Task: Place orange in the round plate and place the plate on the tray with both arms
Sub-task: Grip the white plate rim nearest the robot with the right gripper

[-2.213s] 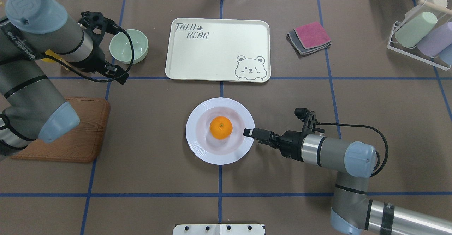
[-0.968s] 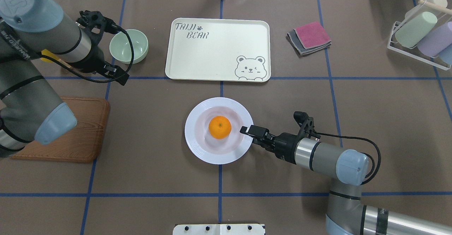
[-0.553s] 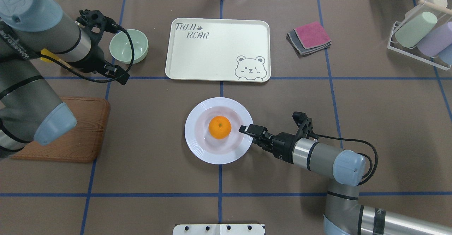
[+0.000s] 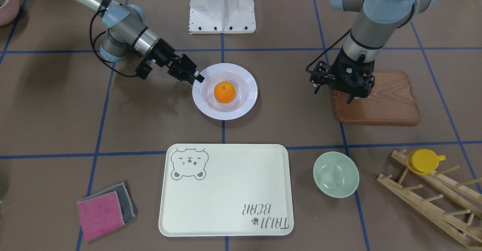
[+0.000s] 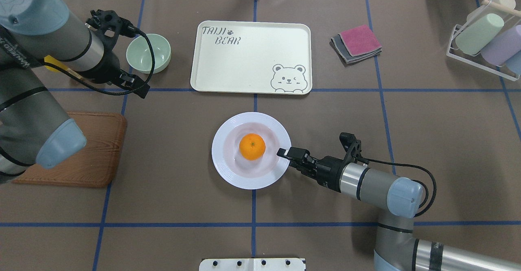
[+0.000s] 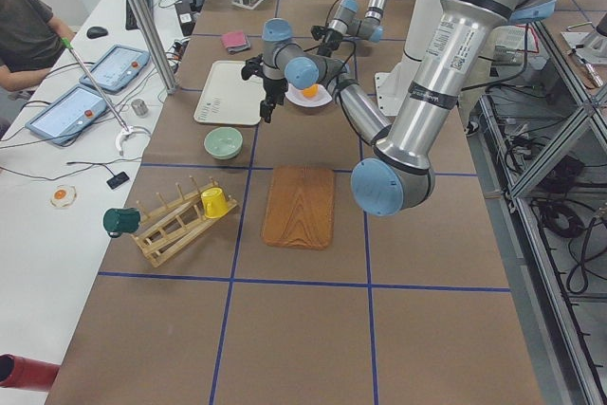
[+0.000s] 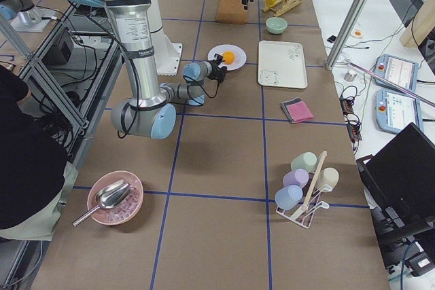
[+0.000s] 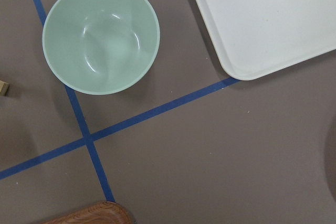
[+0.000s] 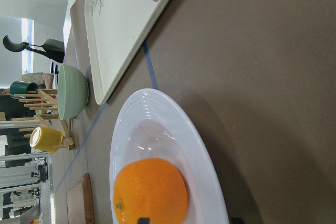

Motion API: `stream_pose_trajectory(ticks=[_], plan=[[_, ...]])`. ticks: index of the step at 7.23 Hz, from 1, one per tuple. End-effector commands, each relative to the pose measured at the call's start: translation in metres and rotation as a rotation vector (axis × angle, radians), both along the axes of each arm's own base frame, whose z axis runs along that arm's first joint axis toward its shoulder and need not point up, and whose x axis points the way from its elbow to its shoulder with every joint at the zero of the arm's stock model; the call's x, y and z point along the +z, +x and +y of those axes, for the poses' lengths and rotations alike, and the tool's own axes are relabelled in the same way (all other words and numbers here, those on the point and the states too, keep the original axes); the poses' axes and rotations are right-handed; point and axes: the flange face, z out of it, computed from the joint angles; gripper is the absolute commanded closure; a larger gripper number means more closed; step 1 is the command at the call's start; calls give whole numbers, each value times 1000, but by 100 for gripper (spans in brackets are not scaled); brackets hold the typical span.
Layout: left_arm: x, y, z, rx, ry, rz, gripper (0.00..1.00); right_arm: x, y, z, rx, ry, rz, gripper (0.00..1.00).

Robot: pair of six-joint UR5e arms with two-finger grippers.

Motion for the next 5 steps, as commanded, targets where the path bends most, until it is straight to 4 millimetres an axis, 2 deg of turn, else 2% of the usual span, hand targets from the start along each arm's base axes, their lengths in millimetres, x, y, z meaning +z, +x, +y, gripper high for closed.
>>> stream_pose_trajectory(ticks=[1, 2, 3, 4, 5], plan=[[-4, -2, 3, -1, 3, 4, 1, 1, -3, 4, -3, 3, 0, 44], [-5, -3, 3, 0, -2, 2, 1, 1, -3, 5, -5, 1, -1, 54], [-7, -4, 4, 0, 1, 4, 1, 1, -4, 7, -8, 1, -1, 86], [-6, -4, 4, -1, 0, 2, 1, 1, -4, 7, -9, 3, 0, 100], [-6, -4, 4, -1, 0, 2, 1, 0, -3, 8, -9, 6, -7, 100]])
